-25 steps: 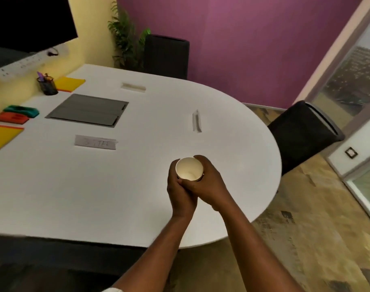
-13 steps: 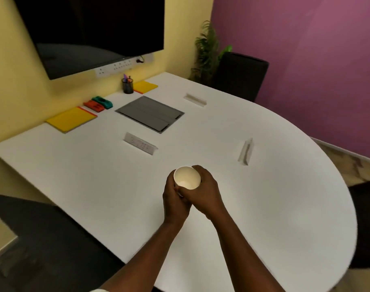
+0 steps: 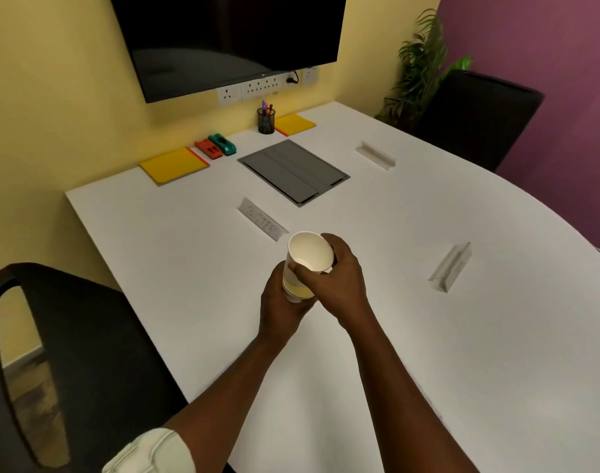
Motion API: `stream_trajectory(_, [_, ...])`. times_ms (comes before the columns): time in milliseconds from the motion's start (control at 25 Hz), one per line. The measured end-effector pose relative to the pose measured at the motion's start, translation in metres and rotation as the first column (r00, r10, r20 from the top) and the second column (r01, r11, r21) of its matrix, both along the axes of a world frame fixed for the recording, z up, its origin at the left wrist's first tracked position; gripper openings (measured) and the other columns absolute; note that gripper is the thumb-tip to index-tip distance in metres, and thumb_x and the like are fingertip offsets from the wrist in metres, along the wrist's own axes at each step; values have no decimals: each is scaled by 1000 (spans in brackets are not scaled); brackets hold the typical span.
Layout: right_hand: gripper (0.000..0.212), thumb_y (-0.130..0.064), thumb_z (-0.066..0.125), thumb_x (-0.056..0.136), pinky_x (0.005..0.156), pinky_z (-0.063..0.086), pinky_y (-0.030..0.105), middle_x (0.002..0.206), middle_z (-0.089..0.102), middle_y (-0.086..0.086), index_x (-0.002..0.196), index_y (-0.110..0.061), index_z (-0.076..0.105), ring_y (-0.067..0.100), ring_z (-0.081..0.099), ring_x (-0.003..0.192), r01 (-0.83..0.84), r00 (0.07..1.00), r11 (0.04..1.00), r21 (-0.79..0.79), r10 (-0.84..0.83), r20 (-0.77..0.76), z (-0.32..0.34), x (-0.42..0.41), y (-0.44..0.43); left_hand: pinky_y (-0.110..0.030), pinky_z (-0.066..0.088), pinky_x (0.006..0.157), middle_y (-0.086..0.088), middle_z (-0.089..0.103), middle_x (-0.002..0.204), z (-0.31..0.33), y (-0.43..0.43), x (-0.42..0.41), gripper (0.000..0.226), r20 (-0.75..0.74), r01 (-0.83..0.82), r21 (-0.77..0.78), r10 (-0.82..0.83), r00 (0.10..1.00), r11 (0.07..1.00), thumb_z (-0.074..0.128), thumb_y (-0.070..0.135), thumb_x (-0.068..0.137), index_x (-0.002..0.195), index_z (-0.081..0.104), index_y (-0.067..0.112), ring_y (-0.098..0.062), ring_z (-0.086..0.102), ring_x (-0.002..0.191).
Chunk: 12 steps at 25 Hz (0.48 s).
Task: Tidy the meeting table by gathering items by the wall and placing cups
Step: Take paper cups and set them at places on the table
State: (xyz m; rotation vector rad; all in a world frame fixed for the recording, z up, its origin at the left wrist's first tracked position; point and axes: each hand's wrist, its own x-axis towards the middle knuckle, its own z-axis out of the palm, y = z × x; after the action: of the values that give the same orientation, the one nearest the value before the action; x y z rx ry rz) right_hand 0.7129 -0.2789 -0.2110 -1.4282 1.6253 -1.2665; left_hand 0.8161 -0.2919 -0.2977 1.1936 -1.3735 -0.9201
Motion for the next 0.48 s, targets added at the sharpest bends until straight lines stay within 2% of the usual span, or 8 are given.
stream_trajectory(160, [71, -37, 85, 66, 86, 48, 23, 110, 53, -19, 125, -23, 50, 5, 52, 102, 69, 998, 997, -22, -68, 15, -6, 0, -39, -34, 51, 95, -6, 61, 121, -22, -32, 8, 74, 87, -72, 7, 71, 994, 997, 87, 17, 60, 124, 50, 8, -22, 58, 112])
stream_trajectory(240, [64, -36, 85, 66, 81, 46, 18, 102, 52, -24, 120, -24, 51, 6, 52, 98, 121, 993, 992, -37, -120, 20, -9, -1, -65, -24, 46, 96, -10, 59, 122, -29, -46, 13, 79, 128, -98, 32, 93, 987, 995, 89, 16, 56, 124, 50, 4, -24, 57, 113])
stream_trajectory(320, [64, -35, 85, 67, 79, 45, 16, 104, 56, -17, 119, -21, 52, 9, 54, 99, 167, 986, 985, -41, -166, 30, -17, -1, -91, -11, 36, 94, -14, 56, 123, -31, -66, 18, 84, 176, -124, 45, 114, 978, 991, 90, 12, 54, 126, 49, 1, -25, 53, 115])
stream_trajectory(400, [70, -36, 85, 67, 86, 49, 26, 115, 58, -4, 124, -16, 51, 15, 55, 105, 209, 978, 978, -8, -209, 16, -30, 1, -117, -8, 32, 91, -15, 53, 124, -32, -91, 26, 86, 216, -143, 97, 119, 969, 985, 90, 11, 54, 127, 48, 2, -24, 50, 116])
stream_trajectory(480, [75, -36, 84, 68, 94, 49, 35, 125, 56, 3, 130, -13, 47, 21, 54, 112, 248, 969, 968, 17, -248, -18, -48, 3, -144, -10, 33, 91, -14, 52, 125, -33, -115, 36, 86, 230, -174, 124, 142, 963, 977, 90, 11, 55, 129, 47, 4, -23, 50, 116])
